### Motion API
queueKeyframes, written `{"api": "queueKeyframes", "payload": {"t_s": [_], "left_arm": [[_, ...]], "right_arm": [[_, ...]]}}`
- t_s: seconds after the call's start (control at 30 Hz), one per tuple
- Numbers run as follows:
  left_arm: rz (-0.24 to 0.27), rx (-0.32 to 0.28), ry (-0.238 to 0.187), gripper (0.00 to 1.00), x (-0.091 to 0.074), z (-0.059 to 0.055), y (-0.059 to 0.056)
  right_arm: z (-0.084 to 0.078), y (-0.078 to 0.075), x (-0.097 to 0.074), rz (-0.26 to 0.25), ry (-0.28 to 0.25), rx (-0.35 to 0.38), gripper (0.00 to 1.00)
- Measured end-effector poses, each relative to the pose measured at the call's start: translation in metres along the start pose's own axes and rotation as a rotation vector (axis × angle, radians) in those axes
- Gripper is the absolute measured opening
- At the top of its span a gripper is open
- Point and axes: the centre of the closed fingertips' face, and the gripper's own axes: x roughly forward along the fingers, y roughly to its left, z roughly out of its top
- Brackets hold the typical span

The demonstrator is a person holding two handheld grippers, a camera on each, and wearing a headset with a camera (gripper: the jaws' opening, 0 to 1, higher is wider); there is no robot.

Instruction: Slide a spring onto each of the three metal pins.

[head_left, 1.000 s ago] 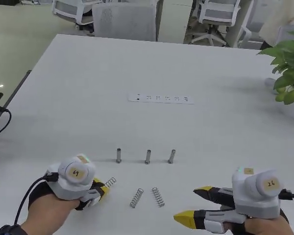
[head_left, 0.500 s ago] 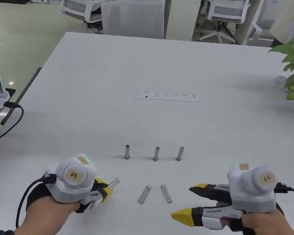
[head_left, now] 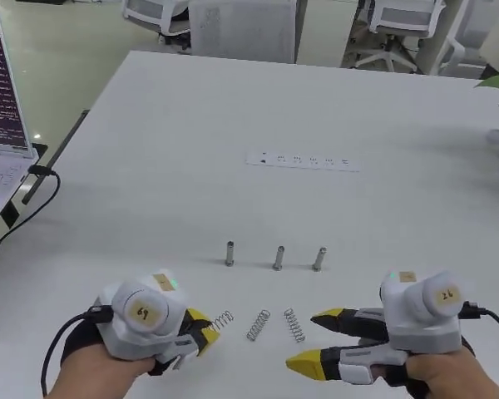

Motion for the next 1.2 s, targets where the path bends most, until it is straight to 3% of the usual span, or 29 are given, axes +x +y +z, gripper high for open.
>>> {"api": "queueKeyframes", "payload": {"t_s": [0.5,0.87,1.2], "left_arm": [[-0.08,0.077,-0.04,0.02,0.003,0.028,-0.037],[-0.136,0.128,-0.047,0.02,0.005,0.034,-0.064],[-0.172,0.184,-0.063,0.02,0.004,0.042,-0.08]], "right_arm": [[0.011,0.011,0.01,0.064,-0.031,-0.008,0.45],[0.011,0.015,0.016,0.098,-0.039,0.004,0.39],[0.012,0.026,0.017,0.167,-0.049,0.005,0.24]]}}
